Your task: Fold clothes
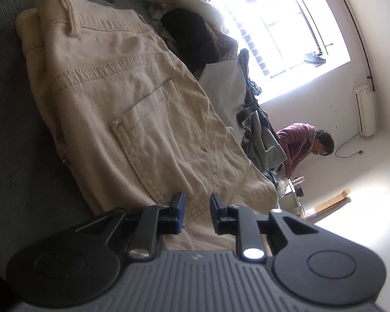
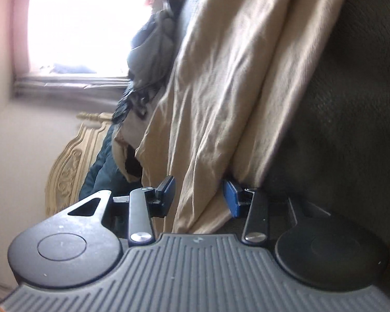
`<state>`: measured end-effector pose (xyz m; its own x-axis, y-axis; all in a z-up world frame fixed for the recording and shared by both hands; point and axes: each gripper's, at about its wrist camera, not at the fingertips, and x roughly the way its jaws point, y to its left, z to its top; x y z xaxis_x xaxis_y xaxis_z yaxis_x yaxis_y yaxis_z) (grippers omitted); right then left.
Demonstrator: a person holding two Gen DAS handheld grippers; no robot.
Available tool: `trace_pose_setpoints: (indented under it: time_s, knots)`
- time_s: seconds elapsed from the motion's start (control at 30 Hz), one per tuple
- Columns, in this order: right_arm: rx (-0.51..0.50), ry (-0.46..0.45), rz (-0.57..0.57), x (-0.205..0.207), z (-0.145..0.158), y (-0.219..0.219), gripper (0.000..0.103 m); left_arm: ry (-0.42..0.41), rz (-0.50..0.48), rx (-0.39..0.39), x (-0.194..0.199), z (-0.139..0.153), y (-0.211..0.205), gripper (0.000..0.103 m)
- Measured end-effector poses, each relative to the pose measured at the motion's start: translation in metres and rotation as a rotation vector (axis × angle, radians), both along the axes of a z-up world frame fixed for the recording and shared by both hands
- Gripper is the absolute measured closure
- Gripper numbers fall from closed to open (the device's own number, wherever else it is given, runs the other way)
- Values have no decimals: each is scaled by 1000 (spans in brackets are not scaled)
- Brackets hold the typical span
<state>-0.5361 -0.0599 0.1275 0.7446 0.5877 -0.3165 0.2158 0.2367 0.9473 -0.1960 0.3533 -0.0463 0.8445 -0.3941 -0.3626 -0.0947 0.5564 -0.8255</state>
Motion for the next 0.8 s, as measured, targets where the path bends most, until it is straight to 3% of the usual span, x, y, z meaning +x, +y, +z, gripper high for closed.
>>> trace_pose_setpoints:
  time_s: [0.13,0.2,0.27,0.3,0.33,0.53,0.8]
  knots:
    - [35,51,-30,10,1,4,59,-6,-6,0,-5,0,3,81]
    - [31,25,-35,14,2,9,60,-3,-8,-7,-4,0,4,82]
    - [-11,-11,-41,14,6,11,77,-1,-10,-11,-4,-1,5,83]
    - [-27,-27,-40,14,7,12,96,0,-11,-12,-3,-1,5,84]
    - [-28,-44,-37,15,6,11,101,1,-11,-13,-3,-2,6,85]
    - [-50,-109,-37,7,18,6,103,13,-17,-32,0,-5,9,92]
    - [-40,-50,-48,-6,4,-2,103,17,-23,-17,1,-4,9,93]
